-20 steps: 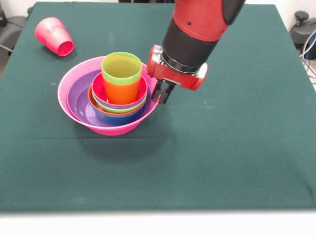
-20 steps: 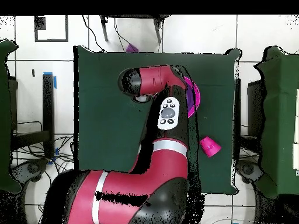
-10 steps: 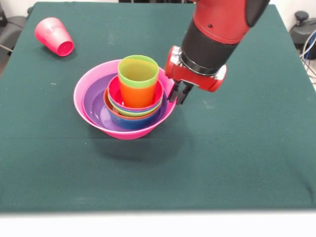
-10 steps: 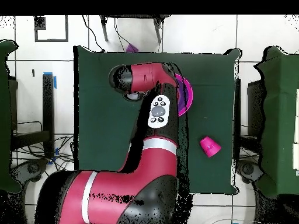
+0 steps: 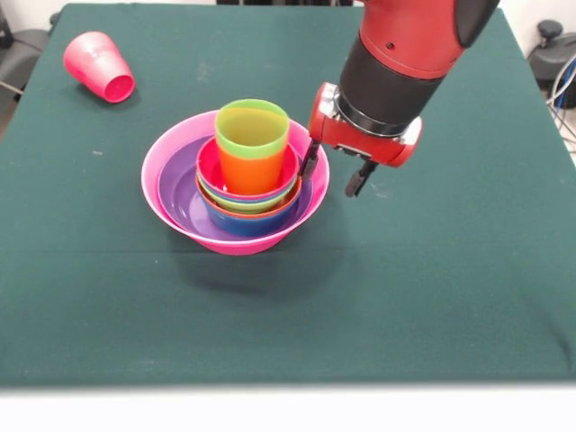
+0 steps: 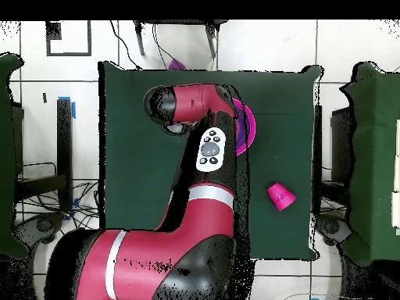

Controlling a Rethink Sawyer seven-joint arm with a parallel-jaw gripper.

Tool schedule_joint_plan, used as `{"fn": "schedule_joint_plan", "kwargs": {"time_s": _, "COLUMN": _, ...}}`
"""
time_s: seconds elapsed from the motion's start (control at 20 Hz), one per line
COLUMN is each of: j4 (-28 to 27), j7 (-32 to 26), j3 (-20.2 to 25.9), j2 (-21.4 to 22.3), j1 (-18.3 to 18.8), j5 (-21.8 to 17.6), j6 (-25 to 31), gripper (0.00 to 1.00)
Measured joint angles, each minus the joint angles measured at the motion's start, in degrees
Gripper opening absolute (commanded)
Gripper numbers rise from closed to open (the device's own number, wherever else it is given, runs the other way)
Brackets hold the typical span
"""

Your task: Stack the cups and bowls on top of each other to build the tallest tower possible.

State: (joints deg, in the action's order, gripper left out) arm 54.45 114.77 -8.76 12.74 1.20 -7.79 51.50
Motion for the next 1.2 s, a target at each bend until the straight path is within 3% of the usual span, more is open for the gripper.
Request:
{"fn": "schedule_joint_plan", "kwargs": {"time_s": 0.9, "j4": 0.16, "j7": 0.00, "j3": -1.37, "j2": 1.04, "j1": 0.05, "j5": 2.05, "j6": 0.13, "gripper": 1.00}}
{"fn": "schedule_joint_plan", "kwargs": {"time_s": 1.2, "j4": 0.17, "j7": 0.00, "j3": -1.75, "j2": 3.64, "j1": -0.01, "j5": 2.99, "j6": 4.42, "gripper": 1.00}}
